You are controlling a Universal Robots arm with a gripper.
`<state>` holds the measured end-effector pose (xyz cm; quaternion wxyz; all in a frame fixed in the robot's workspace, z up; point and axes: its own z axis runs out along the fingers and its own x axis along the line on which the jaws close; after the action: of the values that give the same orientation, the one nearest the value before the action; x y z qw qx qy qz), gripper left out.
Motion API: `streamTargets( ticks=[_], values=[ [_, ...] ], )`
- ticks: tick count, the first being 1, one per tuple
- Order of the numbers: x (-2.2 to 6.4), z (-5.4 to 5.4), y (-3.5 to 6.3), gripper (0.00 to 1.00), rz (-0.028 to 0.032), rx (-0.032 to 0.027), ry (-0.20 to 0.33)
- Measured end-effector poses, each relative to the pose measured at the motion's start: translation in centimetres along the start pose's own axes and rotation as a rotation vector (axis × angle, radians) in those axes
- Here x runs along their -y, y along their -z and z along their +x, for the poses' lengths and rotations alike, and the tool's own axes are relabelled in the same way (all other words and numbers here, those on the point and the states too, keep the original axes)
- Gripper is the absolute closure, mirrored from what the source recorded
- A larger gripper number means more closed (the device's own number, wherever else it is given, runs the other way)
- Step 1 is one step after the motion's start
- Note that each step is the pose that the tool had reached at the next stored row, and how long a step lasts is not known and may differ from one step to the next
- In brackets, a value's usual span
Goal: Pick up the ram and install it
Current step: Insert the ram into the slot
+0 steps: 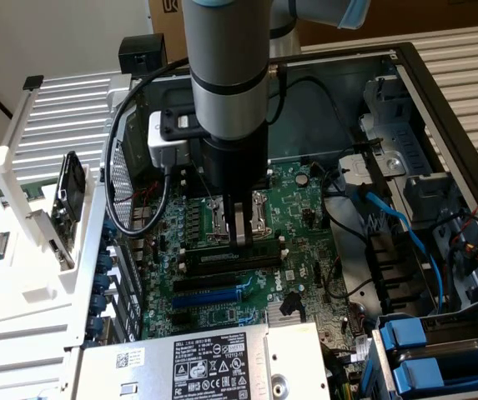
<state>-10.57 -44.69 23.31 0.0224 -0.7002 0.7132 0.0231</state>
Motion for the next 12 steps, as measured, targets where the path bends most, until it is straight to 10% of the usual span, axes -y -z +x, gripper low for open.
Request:
streamTargets(
  ticks=[12],
  values=[
    [0.05, -0.01, -0.01, 0.88, 0.0001, 0.0014, 0.000]
  ],
)
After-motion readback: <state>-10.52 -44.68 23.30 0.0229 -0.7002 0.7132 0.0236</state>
